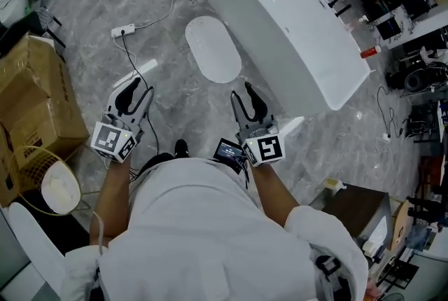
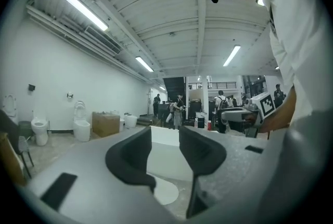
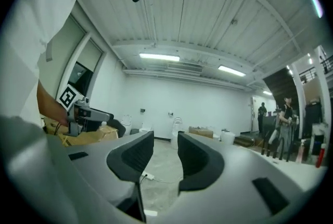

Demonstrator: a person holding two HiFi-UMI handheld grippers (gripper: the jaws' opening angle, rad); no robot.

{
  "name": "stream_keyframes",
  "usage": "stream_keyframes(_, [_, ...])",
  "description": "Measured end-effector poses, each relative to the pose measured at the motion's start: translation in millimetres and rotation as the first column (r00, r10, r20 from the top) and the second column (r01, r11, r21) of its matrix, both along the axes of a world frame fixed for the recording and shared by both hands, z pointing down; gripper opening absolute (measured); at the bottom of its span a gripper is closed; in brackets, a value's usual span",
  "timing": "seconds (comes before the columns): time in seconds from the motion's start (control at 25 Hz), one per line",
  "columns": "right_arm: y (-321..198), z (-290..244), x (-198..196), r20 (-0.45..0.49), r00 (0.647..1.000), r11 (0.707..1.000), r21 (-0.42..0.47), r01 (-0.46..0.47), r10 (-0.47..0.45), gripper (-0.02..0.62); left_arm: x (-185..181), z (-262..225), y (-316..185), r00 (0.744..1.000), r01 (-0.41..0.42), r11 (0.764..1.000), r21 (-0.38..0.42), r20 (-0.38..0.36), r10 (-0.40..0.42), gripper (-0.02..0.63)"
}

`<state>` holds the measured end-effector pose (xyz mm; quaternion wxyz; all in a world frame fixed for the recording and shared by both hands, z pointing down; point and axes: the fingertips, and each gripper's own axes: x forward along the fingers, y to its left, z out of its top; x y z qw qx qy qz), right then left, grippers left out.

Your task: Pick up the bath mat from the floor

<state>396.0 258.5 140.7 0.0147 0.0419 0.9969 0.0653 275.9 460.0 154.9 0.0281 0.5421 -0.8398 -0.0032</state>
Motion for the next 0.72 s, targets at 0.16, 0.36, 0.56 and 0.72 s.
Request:
stream_keyframes(0.16, [-9, -19, -49, 0.083, 0.996, 1.0, -0.018, -0.022, 0.024, 0.093, -51, 5, 1, 1.0, 0.015, 1.0, 0.009, -0.014, -0.015, 0.164])
stream_keyframes(0.36, [-24, -7, -95, 0.07, 0.996, 0.998, 0.013, -0.06, 0.058, 0.078, -95, 30, -3, 0.998, 0.015, 1.0, 0.023, -0.061, -0.014, 0.164])
stream_keyframes(0.56, [-47, 21, -145, 0.009, 0.998, 0.998, 0.02, -0.066, 0.065, 0.074, -141, 47, -28, 0.996, 0.004, 1.0, 0.014, -0.086, -0.003, 0.164])
stream_keyframes(0.72, [-72, 39, -197, -0.003, 0.999, 0.999, -0.025, -0.042, 0.042, 0.094, -191, 51, -60, 0.995, -0.001, 1.0, 0.006, -0.098, 0.002, 0.163])
